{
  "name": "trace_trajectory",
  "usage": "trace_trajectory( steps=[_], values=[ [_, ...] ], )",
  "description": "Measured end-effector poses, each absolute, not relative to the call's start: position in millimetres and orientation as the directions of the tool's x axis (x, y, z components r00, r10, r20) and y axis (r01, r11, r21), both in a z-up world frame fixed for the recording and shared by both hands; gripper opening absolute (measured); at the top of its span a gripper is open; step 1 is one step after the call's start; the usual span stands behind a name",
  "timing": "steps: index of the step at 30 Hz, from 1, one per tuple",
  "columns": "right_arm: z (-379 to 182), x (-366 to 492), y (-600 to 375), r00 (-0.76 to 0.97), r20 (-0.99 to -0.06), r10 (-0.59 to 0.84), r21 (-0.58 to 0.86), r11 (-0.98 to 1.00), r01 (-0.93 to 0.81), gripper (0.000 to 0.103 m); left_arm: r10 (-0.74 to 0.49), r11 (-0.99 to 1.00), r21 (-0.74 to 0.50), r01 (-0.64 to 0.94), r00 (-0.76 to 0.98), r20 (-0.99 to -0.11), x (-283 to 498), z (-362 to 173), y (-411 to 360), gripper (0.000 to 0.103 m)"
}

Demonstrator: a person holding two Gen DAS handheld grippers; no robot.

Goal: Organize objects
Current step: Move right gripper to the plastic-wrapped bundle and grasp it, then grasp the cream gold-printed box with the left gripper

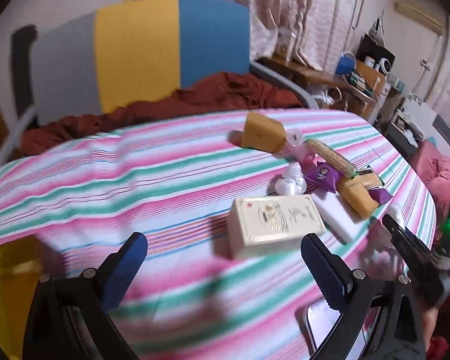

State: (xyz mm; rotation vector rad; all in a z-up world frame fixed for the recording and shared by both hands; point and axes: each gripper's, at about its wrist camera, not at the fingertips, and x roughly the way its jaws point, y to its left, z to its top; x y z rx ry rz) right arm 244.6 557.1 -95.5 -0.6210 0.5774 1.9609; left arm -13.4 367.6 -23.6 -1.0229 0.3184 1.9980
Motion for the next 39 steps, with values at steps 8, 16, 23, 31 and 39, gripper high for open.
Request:
trace_trajectory(
  steps=[8, 16, 23, 31, 39],
  values=[
    [-100.8, 246.4, 561.4, -0.4, -0.648, 0.649, 0.14, -0.415, -0.899, 0.036, 0.65, -0.533, -0.412, -0.739, -0.046, -0.758, -26.0, -60.5, 399.3, 0.103],
    [-105.1, 253.6, 564.3, -0.405, -0.659, 0.634, 0.17, -0.399, -0.901, 0.036, 0.697, -0.265, -0.564, -0.782, 0.249, -0.672, 33.5, -46.7, 401.0, 0.103],
    [-106.0, 255.6, 565.3, -0.409, -0.661, 0.629, 0.183, -0.394, -0.901, 0.036, 0.634, -0.417, -0.149, -0.897, -0.17, -0.754, 34.9, -23.8, 409.3, 0.103],
    [-107.4, 256.7, 565.3, -0.418, -0.662, 0.622, 0.197, -0.394, -0.898, 0.036, 0.536, -0.281, 0.061, -0.958, -0.21, -0.818, 37.8, -63.0, 455.2, 0.103],
    [-107.9, 257.4, 566.2, -0.423, -0.663, 0.617, 0.204, -0.394, -0.896, 0.036, 0.494, -0.321, -0.052, -0.946, -0.121, -0.861, 37.6, -87.5, 460.5, 0.057]
  ],
)
